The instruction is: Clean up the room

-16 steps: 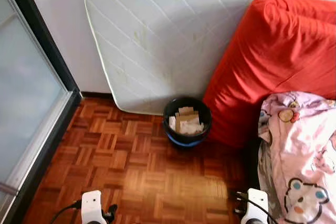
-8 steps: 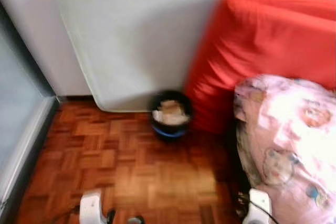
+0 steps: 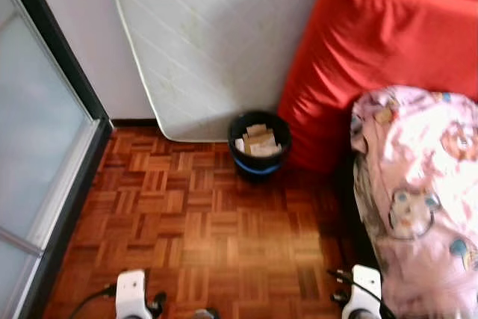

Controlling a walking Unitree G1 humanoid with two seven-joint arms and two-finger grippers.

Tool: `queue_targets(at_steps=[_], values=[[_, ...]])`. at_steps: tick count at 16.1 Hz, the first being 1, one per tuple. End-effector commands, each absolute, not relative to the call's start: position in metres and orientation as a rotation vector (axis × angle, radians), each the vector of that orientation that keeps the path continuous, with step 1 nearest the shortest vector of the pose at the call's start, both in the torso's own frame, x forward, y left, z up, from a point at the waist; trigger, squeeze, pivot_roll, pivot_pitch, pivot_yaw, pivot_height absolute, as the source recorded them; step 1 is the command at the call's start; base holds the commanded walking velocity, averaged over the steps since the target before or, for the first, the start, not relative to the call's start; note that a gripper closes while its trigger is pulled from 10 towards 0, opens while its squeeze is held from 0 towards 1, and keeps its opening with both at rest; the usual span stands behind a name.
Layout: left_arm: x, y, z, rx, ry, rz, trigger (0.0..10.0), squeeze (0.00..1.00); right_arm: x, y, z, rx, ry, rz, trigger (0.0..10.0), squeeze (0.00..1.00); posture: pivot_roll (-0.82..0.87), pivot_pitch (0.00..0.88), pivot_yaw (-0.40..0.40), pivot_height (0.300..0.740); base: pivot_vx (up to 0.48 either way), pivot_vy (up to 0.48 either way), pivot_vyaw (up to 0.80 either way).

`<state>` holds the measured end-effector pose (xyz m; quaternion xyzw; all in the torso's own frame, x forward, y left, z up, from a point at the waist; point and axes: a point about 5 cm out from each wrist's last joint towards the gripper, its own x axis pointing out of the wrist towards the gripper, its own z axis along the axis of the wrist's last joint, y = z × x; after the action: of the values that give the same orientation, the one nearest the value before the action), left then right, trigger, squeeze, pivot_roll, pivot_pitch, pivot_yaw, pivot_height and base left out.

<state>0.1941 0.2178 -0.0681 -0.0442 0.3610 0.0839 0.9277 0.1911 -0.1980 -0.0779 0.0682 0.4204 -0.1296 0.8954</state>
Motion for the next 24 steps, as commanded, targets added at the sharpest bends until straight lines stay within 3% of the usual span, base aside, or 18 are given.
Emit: queue_targets(at_steps=[1, 9, 12, 24], values=[[0.1843, 0.2170, -0.0737, -0.090, 0.776, 0.170, 10.0, 0.00, 0.1829, -0.2006, -0.0817, 0.140, 0.898, -0.285, 10.0, 0.00, 0.07, 0.115, -0.028, 0.740, -0.274, 0.000, 0.00], [0.1843, 0.2167, -0.0738, -0.091, 0.778, 0.167, 10.0, 0.00, 0.1842, -0.1965, -0.0818, 0.103, 0.906, -0.237, 10.0, 0.00, 0.07, 0.119, -0.029, 0.740, -0.272, 0.000, 0.00], [0.1845, 0.2167, -0.0737, -0.090, 0.778, 0.167, 10.0, 0.00, 0.1833, -0.1962, -0.0823, 0.100, 0.911, -0.232, 10.0, 0.00, 0.07, 0.121, -0.030, 0.740, -0.270, 0.000, 0.55], [0.1846, 0.2164, -0.0745, -0.087, 0.803, 0.142, 10.0, 0.00, 0.1817, -0.1967, -0.0831, 0.115, 0.916, -0.252, 10.0, 0.00, 0.07, 0.124, -0.027, 0.740, 0.000, 0.000, 0.00]])
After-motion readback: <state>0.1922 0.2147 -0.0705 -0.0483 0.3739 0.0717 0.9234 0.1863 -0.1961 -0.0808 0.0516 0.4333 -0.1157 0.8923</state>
